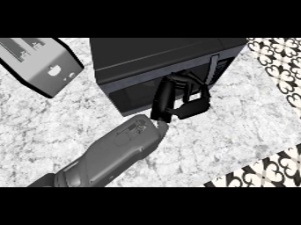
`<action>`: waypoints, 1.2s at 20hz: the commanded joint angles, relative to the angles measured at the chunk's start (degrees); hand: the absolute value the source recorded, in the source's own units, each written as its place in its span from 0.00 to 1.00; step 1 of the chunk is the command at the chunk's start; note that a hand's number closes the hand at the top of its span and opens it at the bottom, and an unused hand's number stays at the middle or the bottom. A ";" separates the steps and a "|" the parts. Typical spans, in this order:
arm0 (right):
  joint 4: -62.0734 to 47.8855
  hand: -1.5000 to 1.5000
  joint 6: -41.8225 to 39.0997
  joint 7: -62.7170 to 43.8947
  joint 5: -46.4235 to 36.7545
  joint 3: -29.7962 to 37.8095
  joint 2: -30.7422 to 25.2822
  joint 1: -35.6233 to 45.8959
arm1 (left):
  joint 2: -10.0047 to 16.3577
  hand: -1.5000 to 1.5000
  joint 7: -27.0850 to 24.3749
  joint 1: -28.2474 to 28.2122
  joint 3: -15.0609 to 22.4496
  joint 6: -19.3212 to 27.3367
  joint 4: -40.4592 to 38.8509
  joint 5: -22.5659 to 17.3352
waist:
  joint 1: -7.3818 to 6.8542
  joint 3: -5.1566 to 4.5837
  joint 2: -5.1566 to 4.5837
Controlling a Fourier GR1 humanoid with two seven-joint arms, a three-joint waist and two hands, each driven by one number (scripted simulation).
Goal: Pick up the milk, place it into the microwave and close the microwave
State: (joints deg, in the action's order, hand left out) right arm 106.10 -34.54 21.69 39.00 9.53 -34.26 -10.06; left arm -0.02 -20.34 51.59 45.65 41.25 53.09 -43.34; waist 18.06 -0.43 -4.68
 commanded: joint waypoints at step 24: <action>0.57 0.00 0.24 -4.54 8.85 3.17 -5.71 4.02 | 0.02 1.00 -12.12 3.75 -1.62 -2.71 -7.05 -9.53 | 2.19 0.28 -1.12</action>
State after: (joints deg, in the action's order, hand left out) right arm 106.97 -34.47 17.68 46.79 12.33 -39.39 -6.47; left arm -0.02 -32.56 51.80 46.19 39.68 50.66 -51.57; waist 19.59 -0.13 -4.95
